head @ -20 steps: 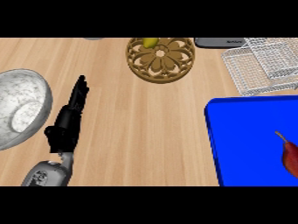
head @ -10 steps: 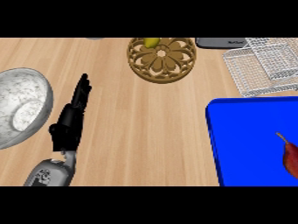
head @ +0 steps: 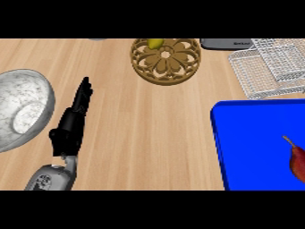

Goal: Pick the pear from the tray and place it in the tiered basket

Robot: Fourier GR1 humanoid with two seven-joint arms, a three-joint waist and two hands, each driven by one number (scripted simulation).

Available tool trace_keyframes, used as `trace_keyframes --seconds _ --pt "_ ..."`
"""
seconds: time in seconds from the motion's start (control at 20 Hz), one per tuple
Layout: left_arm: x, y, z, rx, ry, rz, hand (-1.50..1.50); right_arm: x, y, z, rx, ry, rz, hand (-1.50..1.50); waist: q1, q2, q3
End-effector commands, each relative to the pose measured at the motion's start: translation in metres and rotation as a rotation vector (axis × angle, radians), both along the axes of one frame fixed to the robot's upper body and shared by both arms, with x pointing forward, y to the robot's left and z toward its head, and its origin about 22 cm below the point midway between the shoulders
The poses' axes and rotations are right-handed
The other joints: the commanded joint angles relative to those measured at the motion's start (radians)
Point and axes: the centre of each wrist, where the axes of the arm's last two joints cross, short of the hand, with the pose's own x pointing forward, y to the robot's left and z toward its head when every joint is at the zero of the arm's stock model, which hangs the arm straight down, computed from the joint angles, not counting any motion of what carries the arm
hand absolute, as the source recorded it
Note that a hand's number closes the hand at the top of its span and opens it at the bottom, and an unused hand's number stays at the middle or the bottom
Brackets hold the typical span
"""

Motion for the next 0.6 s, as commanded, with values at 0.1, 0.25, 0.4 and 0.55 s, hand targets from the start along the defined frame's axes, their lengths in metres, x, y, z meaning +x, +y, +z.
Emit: trace_keyframes --seconds 0.1,0.25,0.4,0.55 --pt "-0.003 0.014 0.01 0.008 -0.011 0.009 0.0 0.005 -0.014 -0.01 0.044 0.123 0.032 -1.5 -0.002 -0.002 0.0" --pt "0.0 0.013 -0.013 0.0 -0.001 0.013 0.0 0.008 -0.018 -0.019 0.042 0.127 0.046 -1.5 -0.004 0.0 0.0" --pt "0.004 0.017 0.001 0.004 -0.008 0.017 0.0 0.016 0.005 -0.015 0.069 0.134 0.091 -1.5 -0.008 -0.002 -0.001" --pt "-0.013 -0.001 -0.007 -0.008 -0.009 0.017 0.0 0.013 0.003 -0.045 0.075 0.151 0.083 -1.5 -0.002 -0.002 0.0"
